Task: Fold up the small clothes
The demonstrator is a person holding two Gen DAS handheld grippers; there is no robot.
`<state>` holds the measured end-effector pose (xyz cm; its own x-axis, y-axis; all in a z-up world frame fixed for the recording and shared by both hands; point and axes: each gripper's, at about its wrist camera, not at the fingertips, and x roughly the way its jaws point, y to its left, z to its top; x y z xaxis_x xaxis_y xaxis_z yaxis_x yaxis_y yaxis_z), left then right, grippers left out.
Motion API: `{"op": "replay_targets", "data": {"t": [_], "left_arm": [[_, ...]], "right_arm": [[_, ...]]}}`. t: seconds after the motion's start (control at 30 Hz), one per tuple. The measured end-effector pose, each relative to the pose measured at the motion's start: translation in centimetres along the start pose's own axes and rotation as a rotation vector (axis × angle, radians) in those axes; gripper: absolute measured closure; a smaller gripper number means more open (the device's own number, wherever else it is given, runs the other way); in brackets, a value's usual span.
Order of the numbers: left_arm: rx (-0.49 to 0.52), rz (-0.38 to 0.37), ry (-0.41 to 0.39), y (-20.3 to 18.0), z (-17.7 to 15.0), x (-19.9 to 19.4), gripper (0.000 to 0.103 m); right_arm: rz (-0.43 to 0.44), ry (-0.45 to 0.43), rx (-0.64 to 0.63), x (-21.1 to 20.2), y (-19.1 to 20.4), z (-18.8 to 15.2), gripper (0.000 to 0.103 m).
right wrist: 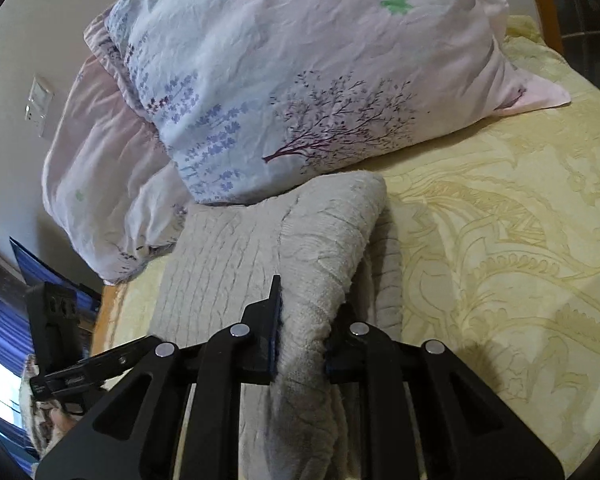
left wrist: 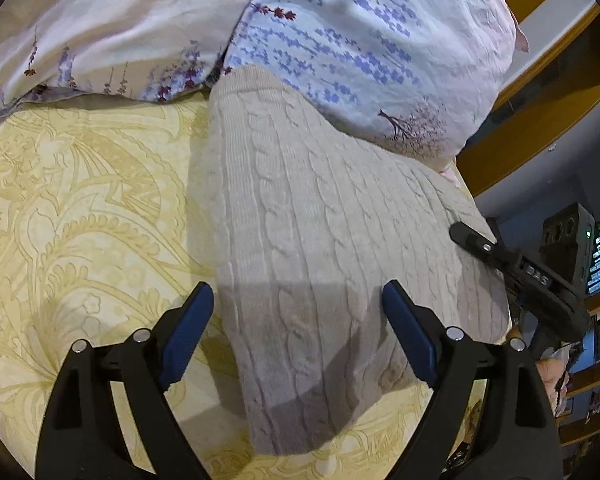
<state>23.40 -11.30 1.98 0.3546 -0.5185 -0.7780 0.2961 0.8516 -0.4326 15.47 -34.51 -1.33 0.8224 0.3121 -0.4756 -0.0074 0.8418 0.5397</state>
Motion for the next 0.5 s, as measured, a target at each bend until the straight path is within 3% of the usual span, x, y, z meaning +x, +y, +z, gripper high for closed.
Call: {"op": "replay_targets", "data": {"t": [0.07, 0.13, 0.27, 0.5], "left_arm": [[0.003, -0.002, 0.004, -0.1, -0.4, 0.1, 0.017], [0.004, -0.006, 0.007, -0.1, -0.7, 0.1, 0.017], [0.000, -0.010, 0.007, 0.0, -1.4, -0.1, 0.018], [0.022, 0.012, -0.024, -0.5, -3.4, -1.1, 0.023]], "right_arm": [[-0.036, 0.042, 0.006, 1.1, -0.5, -0.3, 0.085], [-0.019, 0.057, 0.038, 1.3, -1.1, -0.7, 0.082], [0.026, 0.041, 0.065, -1.0, -1.2, -1.5, 0.066], [0.056, 0.059, 0.042, -4.8, -0.7, -5.5, 0.066]]}}
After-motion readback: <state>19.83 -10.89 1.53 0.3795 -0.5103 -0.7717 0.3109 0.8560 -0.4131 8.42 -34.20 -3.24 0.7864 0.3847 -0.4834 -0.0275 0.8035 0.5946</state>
